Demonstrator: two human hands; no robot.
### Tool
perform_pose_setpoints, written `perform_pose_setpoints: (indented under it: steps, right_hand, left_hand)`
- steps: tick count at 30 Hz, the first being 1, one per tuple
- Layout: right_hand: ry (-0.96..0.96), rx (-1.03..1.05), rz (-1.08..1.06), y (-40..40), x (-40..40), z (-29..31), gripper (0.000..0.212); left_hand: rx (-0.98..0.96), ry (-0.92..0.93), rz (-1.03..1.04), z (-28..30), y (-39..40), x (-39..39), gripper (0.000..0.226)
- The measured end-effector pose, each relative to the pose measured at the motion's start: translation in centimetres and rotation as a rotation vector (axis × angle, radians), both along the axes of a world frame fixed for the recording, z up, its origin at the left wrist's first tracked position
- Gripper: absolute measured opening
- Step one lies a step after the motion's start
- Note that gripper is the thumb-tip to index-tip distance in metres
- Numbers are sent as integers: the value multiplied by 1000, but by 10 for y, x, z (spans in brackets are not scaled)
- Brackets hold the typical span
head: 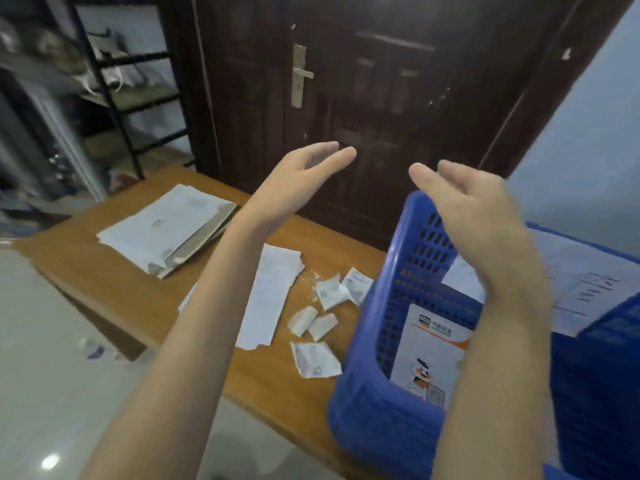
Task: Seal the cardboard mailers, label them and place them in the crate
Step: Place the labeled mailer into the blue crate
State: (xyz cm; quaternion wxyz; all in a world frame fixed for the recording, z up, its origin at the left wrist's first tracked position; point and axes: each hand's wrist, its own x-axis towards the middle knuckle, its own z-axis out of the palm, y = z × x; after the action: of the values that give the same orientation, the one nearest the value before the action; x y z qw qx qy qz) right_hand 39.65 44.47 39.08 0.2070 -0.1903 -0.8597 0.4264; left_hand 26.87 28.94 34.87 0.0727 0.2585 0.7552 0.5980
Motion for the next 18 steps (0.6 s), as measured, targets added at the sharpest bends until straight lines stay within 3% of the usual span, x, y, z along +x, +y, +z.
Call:
perform_pose_setpoints:
  steps: [8,18]
  right_hand:
    - [57,-108,173,-154,-123,-33,67]
    - [-175,-325,206,-261,-233,-141,56]
  left_hand:
    - [129,-102,330,-36,-191,-90,50]
    - [37,-317,622,-142,-331,-149,49]
